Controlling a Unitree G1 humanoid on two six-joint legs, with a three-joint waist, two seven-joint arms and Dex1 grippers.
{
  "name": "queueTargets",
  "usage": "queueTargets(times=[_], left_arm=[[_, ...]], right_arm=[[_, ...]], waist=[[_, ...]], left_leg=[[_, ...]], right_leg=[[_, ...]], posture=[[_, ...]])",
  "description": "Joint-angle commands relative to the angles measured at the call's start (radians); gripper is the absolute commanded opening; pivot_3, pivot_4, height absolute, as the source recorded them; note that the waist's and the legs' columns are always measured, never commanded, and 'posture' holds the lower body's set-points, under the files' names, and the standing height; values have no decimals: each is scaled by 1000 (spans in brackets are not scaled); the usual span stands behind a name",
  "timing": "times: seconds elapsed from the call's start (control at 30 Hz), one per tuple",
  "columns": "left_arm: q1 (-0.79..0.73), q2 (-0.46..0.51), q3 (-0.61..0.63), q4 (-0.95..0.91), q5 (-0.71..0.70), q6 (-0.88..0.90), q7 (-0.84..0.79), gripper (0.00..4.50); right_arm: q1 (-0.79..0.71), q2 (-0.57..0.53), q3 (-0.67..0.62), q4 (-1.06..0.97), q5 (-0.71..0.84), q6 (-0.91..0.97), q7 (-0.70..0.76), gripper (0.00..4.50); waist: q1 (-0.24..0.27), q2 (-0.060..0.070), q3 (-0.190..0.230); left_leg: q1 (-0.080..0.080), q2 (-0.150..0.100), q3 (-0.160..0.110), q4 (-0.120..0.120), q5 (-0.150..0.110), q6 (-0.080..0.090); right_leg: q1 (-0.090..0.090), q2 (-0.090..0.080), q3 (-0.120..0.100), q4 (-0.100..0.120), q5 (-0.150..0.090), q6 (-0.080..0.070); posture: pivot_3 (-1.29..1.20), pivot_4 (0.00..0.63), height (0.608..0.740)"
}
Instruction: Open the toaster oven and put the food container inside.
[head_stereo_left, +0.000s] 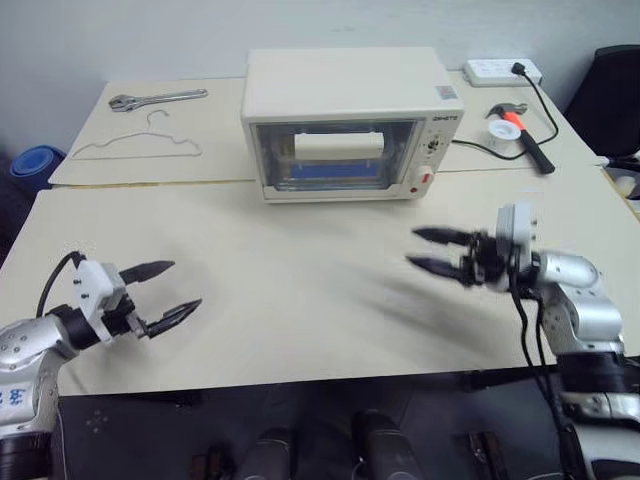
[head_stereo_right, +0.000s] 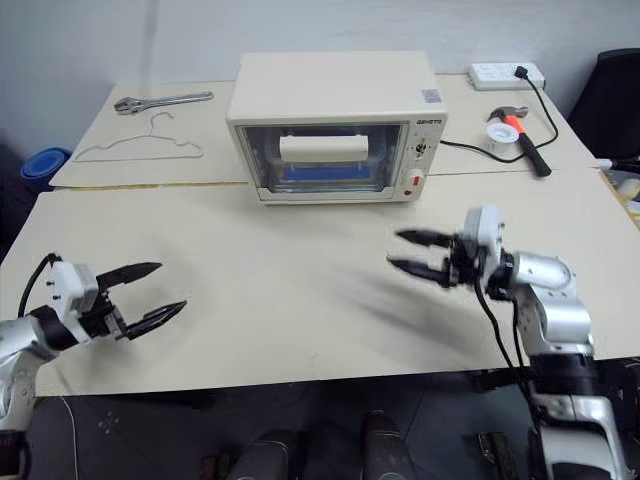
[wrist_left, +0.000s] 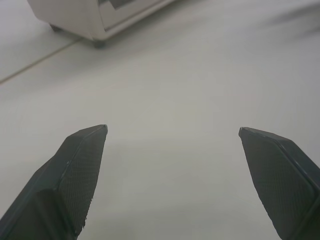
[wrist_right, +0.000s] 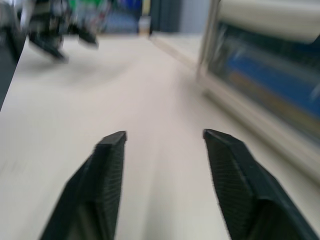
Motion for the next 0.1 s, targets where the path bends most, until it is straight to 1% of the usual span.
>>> queueTargets(times=[0.03,0.1], left_arm=[[38,-21,33,-72,8,-43,40,4500],[66,-34,29,-107,-28,-2,43,4500]], right_arm=[[61,-17,-30,-1,-6,-119,54,3892],[107,-14,-39,9,-12,-175,69,4470]], waist=[[0,0,0],[2,0,0]], left_leg=[[0,0,0,0,0,0],[1,0,0,0,0,0]], right_leg=[[0,0,0,0,0,0],[0,0,1,1,0,0]], posture=[[0,150,740],[0,150,740]])
